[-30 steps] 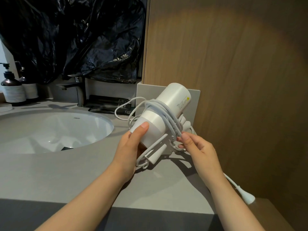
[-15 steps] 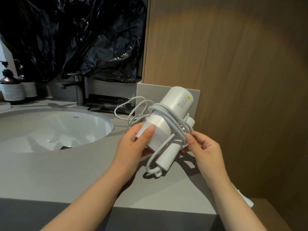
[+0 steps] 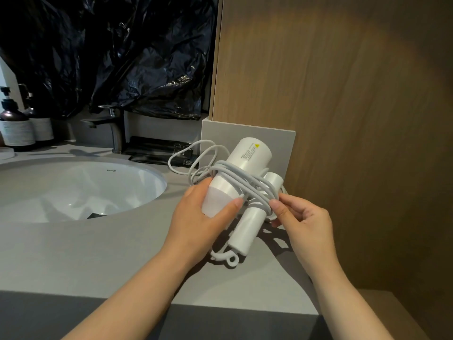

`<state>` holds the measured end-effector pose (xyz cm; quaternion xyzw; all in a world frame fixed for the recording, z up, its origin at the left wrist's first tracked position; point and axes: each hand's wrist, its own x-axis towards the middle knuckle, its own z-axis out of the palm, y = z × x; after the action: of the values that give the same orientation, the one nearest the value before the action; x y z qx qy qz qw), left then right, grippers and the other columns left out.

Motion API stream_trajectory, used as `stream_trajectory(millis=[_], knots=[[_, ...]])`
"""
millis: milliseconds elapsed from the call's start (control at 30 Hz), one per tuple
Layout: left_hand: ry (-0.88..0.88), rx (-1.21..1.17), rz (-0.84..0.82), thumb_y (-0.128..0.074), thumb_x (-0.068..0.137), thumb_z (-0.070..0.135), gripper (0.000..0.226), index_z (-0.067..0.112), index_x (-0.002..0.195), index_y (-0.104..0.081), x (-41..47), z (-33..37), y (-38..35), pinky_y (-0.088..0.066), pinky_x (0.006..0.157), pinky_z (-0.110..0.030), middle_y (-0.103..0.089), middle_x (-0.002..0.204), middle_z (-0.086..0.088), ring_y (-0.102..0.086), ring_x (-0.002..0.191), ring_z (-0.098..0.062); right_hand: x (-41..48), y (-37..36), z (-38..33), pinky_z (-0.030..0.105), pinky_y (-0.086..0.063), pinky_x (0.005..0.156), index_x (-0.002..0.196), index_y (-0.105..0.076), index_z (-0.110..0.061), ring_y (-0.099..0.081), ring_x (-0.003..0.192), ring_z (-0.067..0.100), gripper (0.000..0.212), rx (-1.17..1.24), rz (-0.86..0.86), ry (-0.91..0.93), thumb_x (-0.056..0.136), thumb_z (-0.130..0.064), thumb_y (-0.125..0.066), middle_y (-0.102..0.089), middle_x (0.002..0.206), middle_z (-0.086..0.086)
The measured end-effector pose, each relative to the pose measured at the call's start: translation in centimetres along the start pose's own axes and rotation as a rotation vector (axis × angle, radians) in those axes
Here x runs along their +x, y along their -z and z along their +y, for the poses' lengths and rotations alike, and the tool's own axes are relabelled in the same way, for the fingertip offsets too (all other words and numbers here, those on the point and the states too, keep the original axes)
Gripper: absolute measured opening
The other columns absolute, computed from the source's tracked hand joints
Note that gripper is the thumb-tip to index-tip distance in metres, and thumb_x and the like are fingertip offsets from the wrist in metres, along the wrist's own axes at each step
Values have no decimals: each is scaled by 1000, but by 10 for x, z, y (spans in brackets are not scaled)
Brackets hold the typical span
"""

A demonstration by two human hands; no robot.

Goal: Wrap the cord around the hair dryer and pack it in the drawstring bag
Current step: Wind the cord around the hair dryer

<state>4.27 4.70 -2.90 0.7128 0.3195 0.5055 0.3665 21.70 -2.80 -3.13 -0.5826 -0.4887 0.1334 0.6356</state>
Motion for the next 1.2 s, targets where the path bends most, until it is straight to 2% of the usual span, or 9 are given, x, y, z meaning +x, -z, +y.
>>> stream_trajectory(millis=[133, 400, 533, 633, 733, 867, 933, 1100, 1200], knots=[[51, -92, -31, -72, 84, 30, 21, 36, 104, -64, -1, -2, -1, -45, 60, -6, -69, 97, 10, -62, 80, 4, 0, 1, -3, 11, -52, 59, 112, -70, -25, -70, 73, 5, 34, 35, 11, 23, 78, -29, -68, -74, 90, -16], [199, -204, -74, -63, 92, 33, 13, 24, 100, -69, 5, -8, 4, -49, 58, -14, -71, 93, -4, -64, 76, -13, -1, 0, -4, 12, -53, 63, 107, -70, -33, -71, 75, 9, 33, 54, -1, 47, 74, -35, -65, -73, 92, -22], [171, -73, -113, -58, 77, 62, 35, 35, 96, -68, 6, -12, 4, -43, 70, -20, -62, 104, 1, -60, 93, -9, -3, 0, -5, 13, -54, 65, 108, -71, -29, -71, 79, 10, 31, 65, -5, 72, 77, -30, -66, -73, 92, -23], [153, -24, -162, -58, 63, 74, 47, 33, 85, -68, 6, -14, 2, -39, 69, -21, -62, 97, 2, -58, 86, -11, -3, 1, -7, 14, -54, 65, 105, -72, -27, -71, 79, 11, 28, 93, 4, 91, 78, -27, -66, -74, 92, -19], [159, -1, -169, -68, 55, 73, 55, 32, 90, -69, 5, -13, 0, -45, 72, -21, -67, 97, 5, -63, 88, -11, -4, 1, -9, 15, -54, 65, 100, -71, -32, -71, 79, 11, 24, 94, 0, 98, 77, -28, -67, -74, 91, -19], [163, -8, -190, -89, 54, 50, 52, 33, 96, -62, 2, -5, -2, -43, 57, -5, -69, 85, 23, -63, 77, 9, -5, 1, -9, 15, -55, 65, 100, -73, -29, -71, 79, 10, 24, 93, -4, 106, 77, -25, -68, -75, 90, -17], [153, -33, -201, -89, 50, 50, 58, 34, 98, -60, 1, -3, -1, -43, 56, -4, -69, 87, 24, -62, 77, 12, -6, 1, -9, 16, -56, 66, 100, -73, -29, -71, 80, 10, 25, 86, -7, 110, 76, -26, -69, -75, 90, -17], [170, -69, -225, -82, 37, 63, 87, 34, 114, -53, 2, -9, -3, -51, 67, -13, -65, 108, 12, -64, 91, 2, -7, -1, -12, 14, -55, 65, 99, -72, -33, -71, 83, 8, 25, 91, -20, 113, 75, -28, -68, -74, 90, -19], [166, 7, -264, -84, 34, 75, 99, 36, 119, -52, 5, -14, -5, -55, 89, -38, -60, 120, 3, -60, 109, -16, -7, 0, -13, 14, -55, 64, 98, -73, -31, -71, 80, 8, 23, 102, -8, 119, 75, -26, -69, -75, 88, -18]])
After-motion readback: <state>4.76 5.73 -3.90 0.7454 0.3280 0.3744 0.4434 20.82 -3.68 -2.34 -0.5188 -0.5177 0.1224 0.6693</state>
